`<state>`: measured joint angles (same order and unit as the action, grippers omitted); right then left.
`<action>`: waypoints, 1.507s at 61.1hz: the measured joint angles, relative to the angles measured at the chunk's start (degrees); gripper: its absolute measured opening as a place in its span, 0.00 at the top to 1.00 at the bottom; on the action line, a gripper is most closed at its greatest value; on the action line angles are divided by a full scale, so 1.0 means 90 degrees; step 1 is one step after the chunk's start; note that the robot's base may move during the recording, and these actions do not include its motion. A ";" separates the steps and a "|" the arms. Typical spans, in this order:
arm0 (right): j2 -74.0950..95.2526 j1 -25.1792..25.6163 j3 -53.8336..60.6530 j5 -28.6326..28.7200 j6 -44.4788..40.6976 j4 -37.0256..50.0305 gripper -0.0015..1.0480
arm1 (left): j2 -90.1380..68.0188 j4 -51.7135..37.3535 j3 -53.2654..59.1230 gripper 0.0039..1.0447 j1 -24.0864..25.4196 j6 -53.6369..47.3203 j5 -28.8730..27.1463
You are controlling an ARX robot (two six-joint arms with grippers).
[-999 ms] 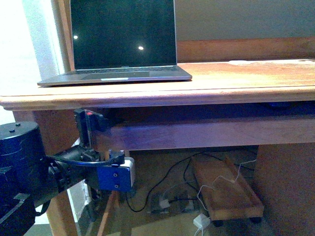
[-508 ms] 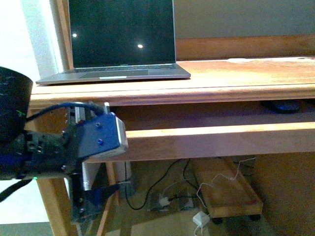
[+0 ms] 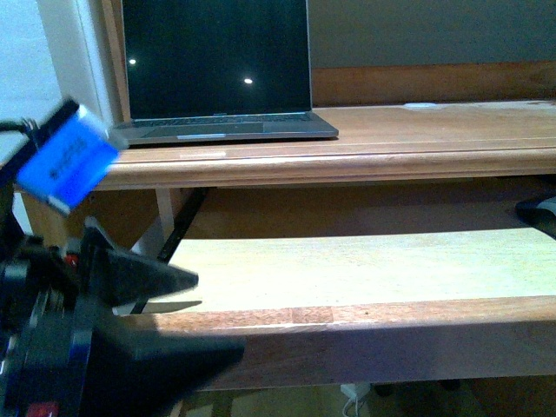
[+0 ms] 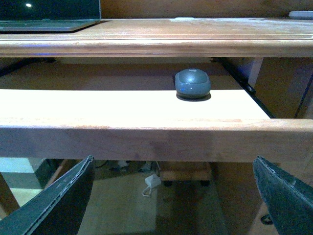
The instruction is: Place mouse
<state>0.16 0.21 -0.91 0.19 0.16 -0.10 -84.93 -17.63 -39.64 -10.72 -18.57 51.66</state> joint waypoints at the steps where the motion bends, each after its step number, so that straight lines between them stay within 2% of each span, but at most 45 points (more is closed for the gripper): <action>1: 0.0000 0.0000 0.0000 0.0000 0.0000 0.0000 0.07 | 0.0044 -0.0170 0.0032 0.07 0.0000 0.0214 -0.0100; 5: 0.0000 0.0000 0.0000 -0.0005 0.0000 -0.0002 0.07 | 0.0369 -0.1059 0.0136 0.07 0.0046 0.1554 -0.0646; 10: 0.0000 0.0000 0.0000 -0.0002 0.0000 0.0000 0.07 | 0.0906 -0.1494 0.0255 0.07 0.0177 0.2793 -0.1280; 17: 0.0000 0.0000 0.0000 0.0000 0.0000 0.0000 0.07 | 0.1858 -0.1406 0.0760 0.07 0.0325 0.3997 -0.1919; 20: 0.0000 0.0000 0.0000 0.0000 0.0000 0.0000 0.07 | 0.2285 -0.1103 0.1003 0.07 0.0328 0.4206 -0.2018; 22: 0.0000 0.0000 0.0000 0.0000 0.0000 0.0000 0.07 | 0.2625 -0.0928 0.1217 0.08 0.0282 0.4216 -0.2322; 23: 0.0000 0.0000 0.0000 0.0000 0.0000 0.0000 0.07 | 0.2871 -0.0993 0.1423 0.11 0.0155 0.4092 -0.2951; 25: 0.0000 0.0000 0.0000 -0.0002 0.0000 0.0000 0.07 | 0.3259 -0.1073 0.1678 0.16 -0.0024 0.3866 -0.3747; 26: 0.0000 0.0000 0.0000 -0.0002 0.0000 0.0000 0.07 | 0.3555 -0.1054 0.1926 0.19 -0.0117 0.3657 -0.4473; 28: 0.0000 0.0000 0.0000 0.0000 0.0000 0.0000 0.07 | 0.4024 -0.0940 0.2220 0.24 -0.0199 0.3332 -0.5243; 32: 0.0000 0.0000 0.0000 -0.0005 0.0000 0.0000 0.07 | 0.5081 -0.0374 0.2788 0.35 -0.0223 0.2776 -0.6484; 35: 0.0000 0.0000 0.0000 -0.0002 0.0000 0.0000 0.07 | 0.5739 0.0039 0.3096 0.41 -0.0194 0.2613 -0.6977; 38: 0.0049 -0.0044 -0.0012 -0.0126 0.0061 -0.0070 0.07 | 0.6297 0.0277 0.3332 0.48 -0.0151 0.2460 -0.7031; 41: 0.0517 -0.0226 -0.0185 -0.0573 0.0408 -0.0158 0.07 | 0.6720 0.0350 0.3483 0.56 -0.0085 0.2353 -0.6948; 46: 0.1753 -0.0311 -0.0583 -0.0716 0.0680 0.0583 0.07 | 0.7004 0.0384 0.3546 0.68 0.0070 0.2244 -0.6798; 55: 0.3920 -0.0614 -0.1562 -0.0799 0.0627 0.2089 0.07 | 0.7327 0.0505 0.3750 0.92 0.0340 0.2178 -0.6535; 56: 0.4206 -0.0670 -0.1710 -0.0835 0.0556 0.2266 0.07 | 0.7397 0.0539 0.3791 0.97 0.0449 0.2176 -0.6375; 60: 0.5178 -0.0857 -0.2212 -0.0940 0.0311 0.2834 0.07 | 0.7560 0.0622 0.3876 0.98 0.0933 0.2144 -0.5816; 65: 0.6139 -0.0971 -0.2793 -0.0947 -0.0029 0.3089 0.07 | 0.7689 0.0680 0.3934 0.98 0.1134 0.2140 -0.5804; 75: 0.7851 -0.0809 -0.3973 -0.1122 -0.0670 0.2334 0.07 | 0.7934 0.0814 0.4051 0.98 0.1158 0.2135 -0.5741; 89: 0.9005 -0.0430 -0.5204 -0.1554 -0.1292 0.1821 0.07 | 0.8318 0.0923 0.4223 0.98 0.1163 0.2132 -0.5741; 92: 0.9129 -0.0410 -0.5365 -0.1622 -0.1341 0.1753 0.07 | 0.8658 0.1341 0.4277 0.98 0.1163 0.2132 -0.5741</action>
<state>82.32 -3.49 -49.19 -14.41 -11.90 15.68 -7.01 -5.56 -1.15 -0.25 0.62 -0.01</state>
